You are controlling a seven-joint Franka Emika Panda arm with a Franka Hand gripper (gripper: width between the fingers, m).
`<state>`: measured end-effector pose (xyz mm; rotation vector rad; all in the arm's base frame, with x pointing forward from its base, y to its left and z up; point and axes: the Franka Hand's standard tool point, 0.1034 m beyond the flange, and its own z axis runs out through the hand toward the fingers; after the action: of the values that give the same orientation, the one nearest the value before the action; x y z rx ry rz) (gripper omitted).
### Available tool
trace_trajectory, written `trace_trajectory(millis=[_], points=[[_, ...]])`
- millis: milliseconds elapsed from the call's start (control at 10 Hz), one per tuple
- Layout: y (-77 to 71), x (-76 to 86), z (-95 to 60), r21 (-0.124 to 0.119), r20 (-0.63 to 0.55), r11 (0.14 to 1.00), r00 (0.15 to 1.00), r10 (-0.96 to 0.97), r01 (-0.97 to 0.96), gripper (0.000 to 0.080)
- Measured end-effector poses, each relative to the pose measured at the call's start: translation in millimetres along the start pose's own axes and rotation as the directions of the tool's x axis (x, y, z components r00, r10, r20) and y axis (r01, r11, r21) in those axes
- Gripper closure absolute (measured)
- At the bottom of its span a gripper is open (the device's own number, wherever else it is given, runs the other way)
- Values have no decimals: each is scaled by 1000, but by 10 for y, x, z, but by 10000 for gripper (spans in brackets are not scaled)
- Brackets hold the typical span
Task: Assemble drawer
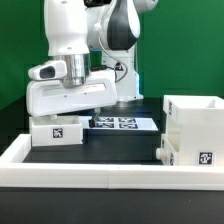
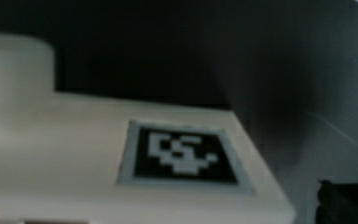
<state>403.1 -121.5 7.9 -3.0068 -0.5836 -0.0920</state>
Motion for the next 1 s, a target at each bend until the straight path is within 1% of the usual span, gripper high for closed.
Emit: trace_trajectory(millis=[100,300,400,500,600,700,800,900,1000], points=[[-2,-5,22,-3,-3,1000,1000,0,0,151],[-7,-19,39,-1,-1,1000,1000,-5,5,151],[-10,-17,40,-1,-1,1000,1000,-5,5,261],[-11,-17,40,-1,-1,1000,1000,-6,6,396],[-12,-16,40,0,-1,1000,1000,-6,6,579],[-13,-15,41,0,-1,1000,1000,-6,6,579],[-17,-12,41,0,-1,1000,1000,-7,7,718],[-14,7,29,-4,-5,1000,1000,-8,8,718],[-30,28,23,-6,-6,1000,1000,-10,10,755]])
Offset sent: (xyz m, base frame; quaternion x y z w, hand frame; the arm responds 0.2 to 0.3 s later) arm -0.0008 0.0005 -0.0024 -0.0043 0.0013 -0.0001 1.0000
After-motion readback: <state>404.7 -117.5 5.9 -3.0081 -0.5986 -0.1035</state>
